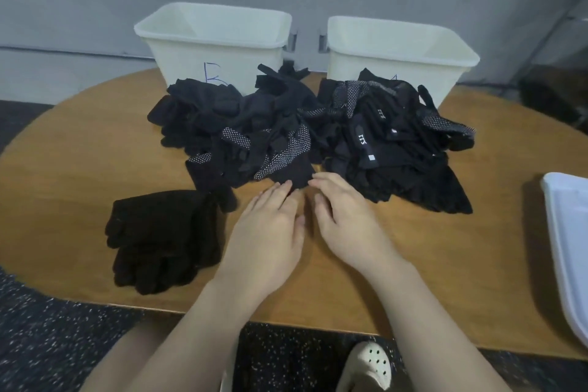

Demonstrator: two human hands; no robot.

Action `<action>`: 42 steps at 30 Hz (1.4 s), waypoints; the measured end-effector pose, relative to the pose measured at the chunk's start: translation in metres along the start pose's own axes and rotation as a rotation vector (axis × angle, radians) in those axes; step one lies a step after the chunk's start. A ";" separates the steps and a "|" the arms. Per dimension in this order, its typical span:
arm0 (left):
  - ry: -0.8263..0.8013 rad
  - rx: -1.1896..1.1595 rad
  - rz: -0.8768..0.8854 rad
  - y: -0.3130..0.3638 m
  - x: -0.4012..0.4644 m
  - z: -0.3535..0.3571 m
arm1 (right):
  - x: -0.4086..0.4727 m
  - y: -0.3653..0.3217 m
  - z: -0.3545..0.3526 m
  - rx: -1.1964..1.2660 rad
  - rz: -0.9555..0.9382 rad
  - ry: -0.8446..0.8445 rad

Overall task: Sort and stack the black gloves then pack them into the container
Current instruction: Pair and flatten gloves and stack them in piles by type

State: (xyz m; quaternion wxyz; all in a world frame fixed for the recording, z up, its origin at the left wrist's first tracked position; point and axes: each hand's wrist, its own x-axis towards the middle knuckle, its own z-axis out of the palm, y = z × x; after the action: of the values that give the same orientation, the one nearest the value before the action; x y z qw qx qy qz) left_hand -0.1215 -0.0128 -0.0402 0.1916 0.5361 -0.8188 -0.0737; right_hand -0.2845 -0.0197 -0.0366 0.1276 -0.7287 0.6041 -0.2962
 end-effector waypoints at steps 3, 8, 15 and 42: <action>0.002 0.017 0.019 0.003 -0.004 -0.003 | 0.004 0.001 0.001 0.025 0.027 0.015; -0.035 -0.025 0.087 0.004 -0.022 -0.013 | 0.000 -0.004 0.000 0.054 0.065 0.085; -0.041 -0.091 0.191 0.009 -0.058 -0.022 | -0.021 -0.010 -0.005 0.108 0.163 0.140; -0.135 0.074 0.234 0.007 -0.060 -0.023 | -0.064 -0.004 -0.053 -0.072 0.050 0.001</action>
State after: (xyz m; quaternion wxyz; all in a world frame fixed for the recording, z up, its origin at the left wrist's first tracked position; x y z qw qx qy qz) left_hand -0.0969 0.0462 -0.0307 0.1234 0.4376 -0.8889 -0.0565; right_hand -0.3185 0.0516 -0.0103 0.1084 -0.7174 0.6324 -0.2714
